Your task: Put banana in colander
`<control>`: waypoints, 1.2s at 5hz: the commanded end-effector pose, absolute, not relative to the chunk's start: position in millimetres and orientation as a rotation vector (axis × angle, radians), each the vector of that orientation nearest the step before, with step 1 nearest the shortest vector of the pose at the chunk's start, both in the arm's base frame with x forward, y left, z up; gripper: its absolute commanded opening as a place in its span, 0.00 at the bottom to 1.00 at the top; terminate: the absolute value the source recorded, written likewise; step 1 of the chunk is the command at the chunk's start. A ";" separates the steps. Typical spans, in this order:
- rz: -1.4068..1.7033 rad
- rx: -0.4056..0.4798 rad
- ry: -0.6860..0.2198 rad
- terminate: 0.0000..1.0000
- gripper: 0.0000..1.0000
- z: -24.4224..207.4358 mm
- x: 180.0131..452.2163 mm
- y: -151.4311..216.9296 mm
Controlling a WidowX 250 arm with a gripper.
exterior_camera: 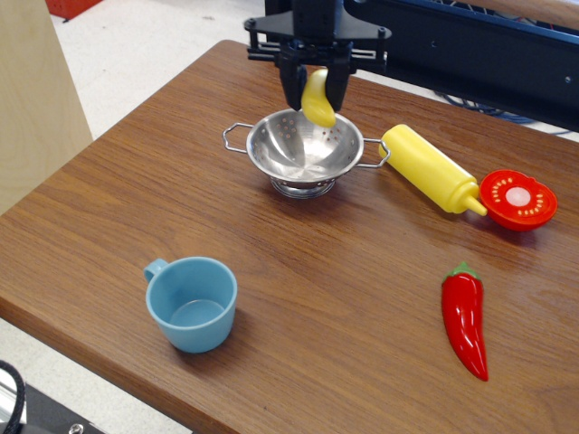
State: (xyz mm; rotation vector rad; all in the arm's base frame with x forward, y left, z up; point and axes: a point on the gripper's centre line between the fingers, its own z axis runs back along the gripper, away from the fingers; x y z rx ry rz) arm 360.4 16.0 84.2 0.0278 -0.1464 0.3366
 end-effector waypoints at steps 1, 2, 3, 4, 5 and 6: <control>0.342 0.082 -0.209 0.00 1.00 94.4 365.9 32.9; 0.364 0.080 -0.203 0.00 1.00 94.7 365.1 34.3; 0.407 0.056 -0.215 0.00 1.00 103.5 364.2 34.1; 0.326 0.044 -0.220 0.00 1.00 118.5 351.8 25.7; 0.326 0.044 -0.220 0.00 1.00 118.5 351.8 25.7; 0.326 0.044 -0.220 1.00 1.00 118.5 351.8 25.7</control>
